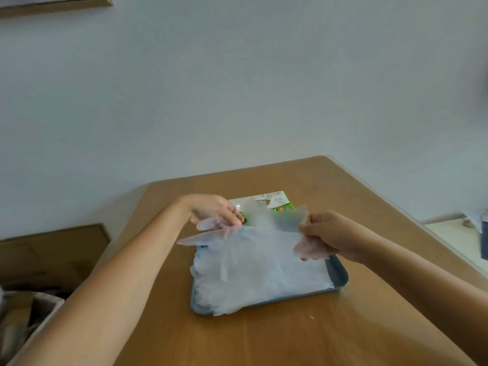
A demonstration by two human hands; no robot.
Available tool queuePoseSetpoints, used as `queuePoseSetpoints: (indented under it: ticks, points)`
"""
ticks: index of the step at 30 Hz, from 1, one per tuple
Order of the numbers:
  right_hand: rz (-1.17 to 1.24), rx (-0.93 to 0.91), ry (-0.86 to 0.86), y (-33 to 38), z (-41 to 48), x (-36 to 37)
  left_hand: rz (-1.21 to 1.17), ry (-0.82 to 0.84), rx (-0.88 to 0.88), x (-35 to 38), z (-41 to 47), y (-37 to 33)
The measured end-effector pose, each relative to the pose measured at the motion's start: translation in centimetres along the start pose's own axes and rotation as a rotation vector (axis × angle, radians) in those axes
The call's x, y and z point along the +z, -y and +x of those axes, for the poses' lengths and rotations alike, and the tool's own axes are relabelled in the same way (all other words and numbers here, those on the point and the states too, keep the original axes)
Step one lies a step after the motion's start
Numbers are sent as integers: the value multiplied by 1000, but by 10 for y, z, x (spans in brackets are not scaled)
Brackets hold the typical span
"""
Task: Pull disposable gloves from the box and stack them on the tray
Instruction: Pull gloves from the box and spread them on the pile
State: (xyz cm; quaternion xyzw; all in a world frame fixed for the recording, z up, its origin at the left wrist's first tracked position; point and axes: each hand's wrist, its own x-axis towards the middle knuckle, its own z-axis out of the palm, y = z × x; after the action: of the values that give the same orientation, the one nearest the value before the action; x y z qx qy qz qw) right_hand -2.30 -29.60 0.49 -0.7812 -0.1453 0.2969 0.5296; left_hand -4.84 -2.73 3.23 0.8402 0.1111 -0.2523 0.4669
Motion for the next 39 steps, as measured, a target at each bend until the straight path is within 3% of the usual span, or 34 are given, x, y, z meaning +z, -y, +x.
queuePoseSetpoints:
  ticks: [7,10,13,16,18,22,25,27,29,31,34,36,39]
  points:
    - [-493,36,-50,-21,14,-7,115,87,-188,-1,13,6]
    - [-593,12,-77,-27,18,-4,211,54,-210,-5,7,5]
    - [-661,-61,-131,-34,21,1,319,-155,-207,-5,2,6]
    - [-734,-96,-164,-37,20,6,351,-570,-3,6,-6,5]
    - [-776,-95,-192,-40,19,8,397,-684,109,18,-21,3]
    - [-806,-91,-238,-38,15,9,569,-364,-12,45,-48,15]
    - [-1033,-149,-404,-29,2,14,592,-304,-52,56,-52,29]
    - [-1174,-318,-536,-22,-7,21,573,-292,-76,60,-51,34]
    - [-1194,-530,-447,-22,-8,26,566,-268,-78,62,-48,37]
    - [-1171,-615,-149,-27,-3,31,561,-234,-49,66,-43,38]
    - [-1253,-476,181,-40,6,34,476,-208,12,70,-40,38]
    - [-1238,-368,244,-45,10,31,440,-201,0,66,-42,37]
    - [-1203,-305,253,-46,14,28,636,-190,-152,54,-51,36]
